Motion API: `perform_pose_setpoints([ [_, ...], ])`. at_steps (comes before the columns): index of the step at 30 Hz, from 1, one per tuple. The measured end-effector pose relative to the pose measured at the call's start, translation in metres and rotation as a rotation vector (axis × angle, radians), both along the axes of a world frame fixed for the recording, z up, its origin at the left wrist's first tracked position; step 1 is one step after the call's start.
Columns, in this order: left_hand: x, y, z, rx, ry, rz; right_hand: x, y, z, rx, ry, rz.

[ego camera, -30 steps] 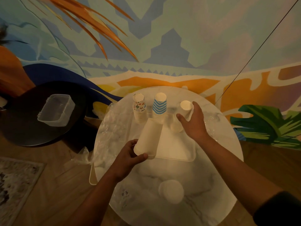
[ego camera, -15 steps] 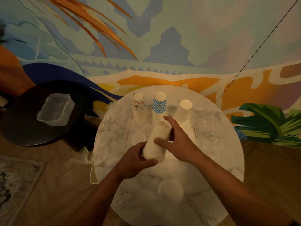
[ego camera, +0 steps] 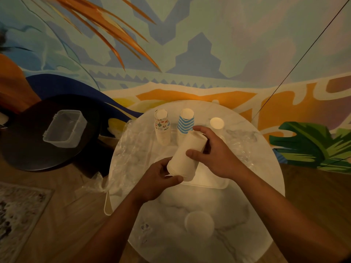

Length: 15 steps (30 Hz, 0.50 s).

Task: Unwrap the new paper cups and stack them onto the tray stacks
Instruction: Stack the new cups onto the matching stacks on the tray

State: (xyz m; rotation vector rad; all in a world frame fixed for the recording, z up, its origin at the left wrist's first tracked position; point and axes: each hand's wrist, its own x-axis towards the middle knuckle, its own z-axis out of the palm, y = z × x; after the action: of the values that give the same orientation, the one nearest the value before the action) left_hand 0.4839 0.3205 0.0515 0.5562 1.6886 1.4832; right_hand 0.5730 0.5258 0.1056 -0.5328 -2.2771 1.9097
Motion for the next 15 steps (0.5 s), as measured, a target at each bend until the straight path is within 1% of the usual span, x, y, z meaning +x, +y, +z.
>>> perform_pose_setpoints([
  [3, -0.003, 0.006, 0.003, 0.024, 0.015, 0.001, -0.003, 0.005, 0.004, 0.030, 0.035, -0.003],
  [6, -0.006, 0.009, 0.000, 0.035, 0.018, 0.036, -0.008, 0.017, 0.014, 0.105, 0.085, -0.074],
  [8, -0.007, 0.008, -0.003, 0.012, 0.019, 0.063, -0.013, 0.030, 0.026, 0.222, 0.122, -0.152],
  [11, -0.005, 0.005, -0.010, -0.018, 0.048, 0.049, -0.022, 0.055, 0.040, 0.415, 0.174, -0.237],
  [15, -0.002, 0.001, -0.012, -0.041, 0.087, 0.019, -0.034, 0.089, 0.031, 0.539, 0.172, -0.308],
])
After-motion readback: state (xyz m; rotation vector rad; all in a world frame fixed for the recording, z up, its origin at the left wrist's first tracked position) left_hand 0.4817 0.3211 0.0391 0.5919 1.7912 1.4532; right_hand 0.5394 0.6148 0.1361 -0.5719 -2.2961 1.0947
